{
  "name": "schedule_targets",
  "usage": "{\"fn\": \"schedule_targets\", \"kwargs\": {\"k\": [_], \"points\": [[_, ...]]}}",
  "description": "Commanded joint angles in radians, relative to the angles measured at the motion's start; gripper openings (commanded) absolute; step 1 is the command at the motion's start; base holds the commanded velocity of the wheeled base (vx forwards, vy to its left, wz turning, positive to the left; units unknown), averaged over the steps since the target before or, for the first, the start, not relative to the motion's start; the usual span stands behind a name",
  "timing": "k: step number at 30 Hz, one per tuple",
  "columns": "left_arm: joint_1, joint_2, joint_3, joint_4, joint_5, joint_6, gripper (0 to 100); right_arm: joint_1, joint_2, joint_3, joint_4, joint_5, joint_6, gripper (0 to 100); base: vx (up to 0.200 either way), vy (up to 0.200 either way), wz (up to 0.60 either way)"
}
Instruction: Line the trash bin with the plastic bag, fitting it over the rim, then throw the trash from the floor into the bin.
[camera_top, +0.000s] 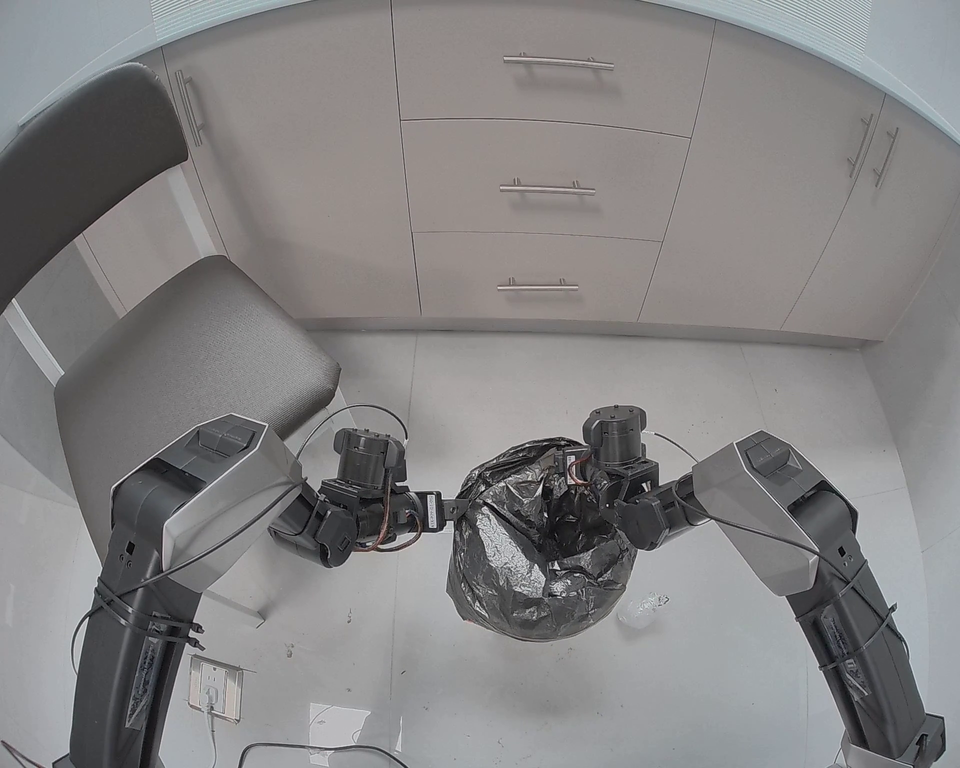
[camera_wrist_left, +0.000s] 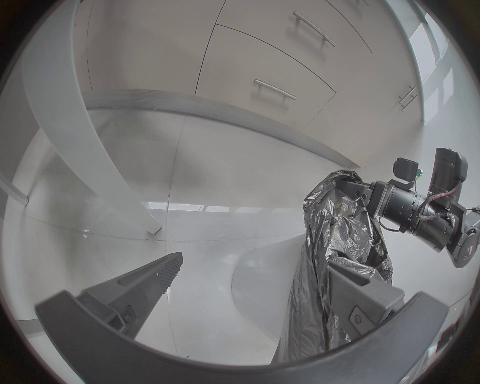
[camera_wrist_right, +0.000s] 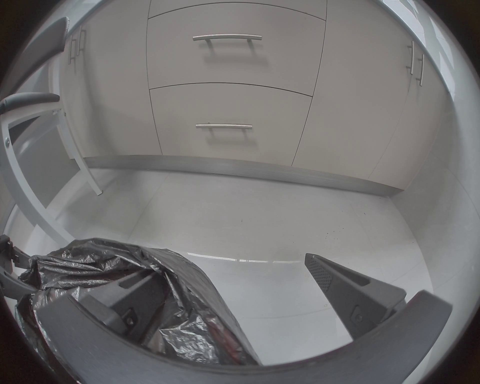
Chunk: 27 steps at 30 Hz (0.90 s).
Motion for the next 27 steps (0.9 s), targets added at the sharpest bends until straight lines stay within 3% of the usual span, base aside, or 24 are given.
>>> {"fn": "schedule_targets", "kwargs": {"k": [1, 10, 12, 18, 27], "points": [[0.002, 0.001, -0.001, 0.002, 0.0, 0.0, 100, -0.003, 0.003, -0.002, 0.002, -0.001, 0.0, 100, 0.0, 0.0, 0.0], [0.001, -0.005, 0.013, 0.002, -0.001, 0.0, 100, 0.001, -0.08, 0.055, 0.039, 0.006, 0.0, 100, 0.0, 0.0, 0.0], [0.002, -0.008, 0.022, 0.0, -0.001, 0.0, 100, 0.004, -0.147, 0.097, 0.08, 0.042, 0.001, 100, 0.0, 0.0, 0.0], [0.002, -0.009, 0.028, -0.003, -0.001, 0.0, 100, 0.006, -0.342, 0.219, 0.332, 0.236, 0.001, 100, 0.0, 0.0, 0.0], [0.004, -0.006, 0.028, -0.007, -0.001, -0.002, 100, -0.02, -0.299, 0.227, 0.364, 0.245, 0.008, 100, 0.0, 0.0, 0.0]]}}
